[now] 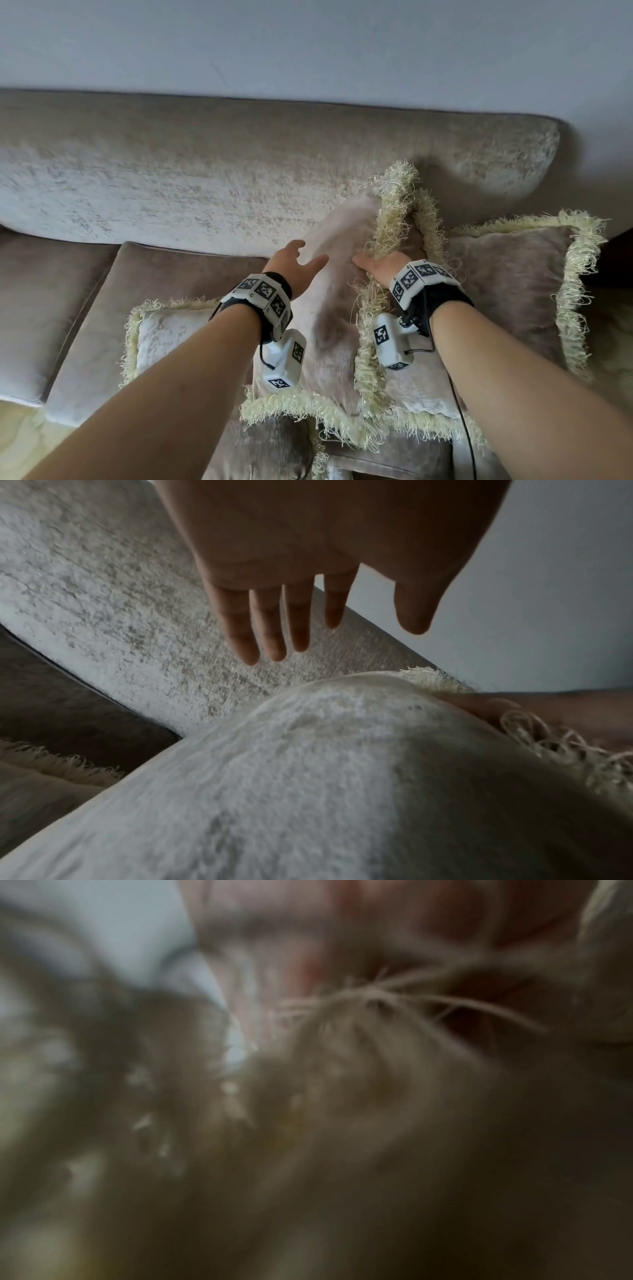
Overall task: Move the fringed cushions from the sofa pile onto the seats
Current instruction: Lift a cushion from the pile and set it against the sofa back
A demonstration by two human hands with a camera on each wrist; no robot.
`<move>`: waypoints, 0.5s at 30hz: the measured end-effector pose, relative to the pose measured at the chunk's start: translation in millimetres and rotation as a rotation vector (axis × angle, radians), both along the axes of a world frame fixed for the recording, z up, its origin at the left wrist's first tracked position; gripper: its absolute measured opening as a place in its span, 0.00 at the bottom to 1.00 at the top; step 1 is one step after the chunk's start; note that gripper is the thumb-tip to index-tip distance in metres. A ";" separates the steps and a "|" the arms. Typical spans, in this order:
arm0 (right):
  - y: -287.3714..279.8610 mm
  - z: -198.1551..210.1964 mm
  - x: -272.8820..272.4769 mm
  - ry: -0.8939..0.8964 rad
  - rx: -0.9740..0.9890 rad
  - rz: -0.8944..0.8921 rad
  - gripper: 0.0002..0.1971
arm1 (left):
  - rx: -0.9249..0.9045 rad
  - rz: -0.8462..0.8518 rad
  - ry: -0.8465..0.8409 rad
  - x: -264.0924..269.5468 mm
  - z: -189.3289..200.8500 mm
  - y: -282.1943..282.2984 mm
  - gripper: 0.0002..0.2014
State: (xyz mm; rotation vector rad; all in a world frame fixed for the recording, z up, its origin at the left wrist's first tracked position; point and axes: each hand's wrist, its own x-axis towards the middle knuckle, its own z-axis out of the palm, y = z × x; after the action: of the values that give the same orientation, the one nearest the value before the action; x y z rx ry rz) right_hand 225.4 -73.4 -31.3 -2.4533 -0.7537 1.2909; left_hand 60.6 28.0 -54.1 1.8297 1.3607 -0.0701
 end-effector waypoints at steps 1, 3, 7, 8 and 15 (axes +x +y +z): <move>2.1 -2.8 3.2 -0.010 -0.028 0.013 0.32 | -0.015 0.001 0.006 -0.5 -2.2 3.9 0.36; 5.4 -2.1 5.3 -0.056 -0.095 0.020 0.34 | -0.036 -0.007 0.026 -2.9 -7.6 10.3 0.37; 14.9 -2.6 6.9 -0.073 -0.105 -0.053 0.33 | -0.070 0.007 0.050 -7.8 -14.7 19.8 0.37; 17.6 -0.2 5.2 -0.094 -0.098 -0.069 0.31 | -0.072 0.002 0.059 -9.0 -15.9 22.0 0.37; 39.1 26.4 -5.0 -0.186 -0.106 -0.026 0.31 | -0.073 -0.047 0.061 -15.7 -14.9 47.1 0.37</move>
State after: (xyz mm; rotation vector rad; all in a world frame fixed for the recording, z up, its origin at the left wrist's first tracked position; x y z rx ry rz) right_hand 220.4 -34.3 -4.8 -2.6876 -0.7107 1.1320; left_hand 44.9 75.1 -69.0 1.8113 1.3395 -0.1993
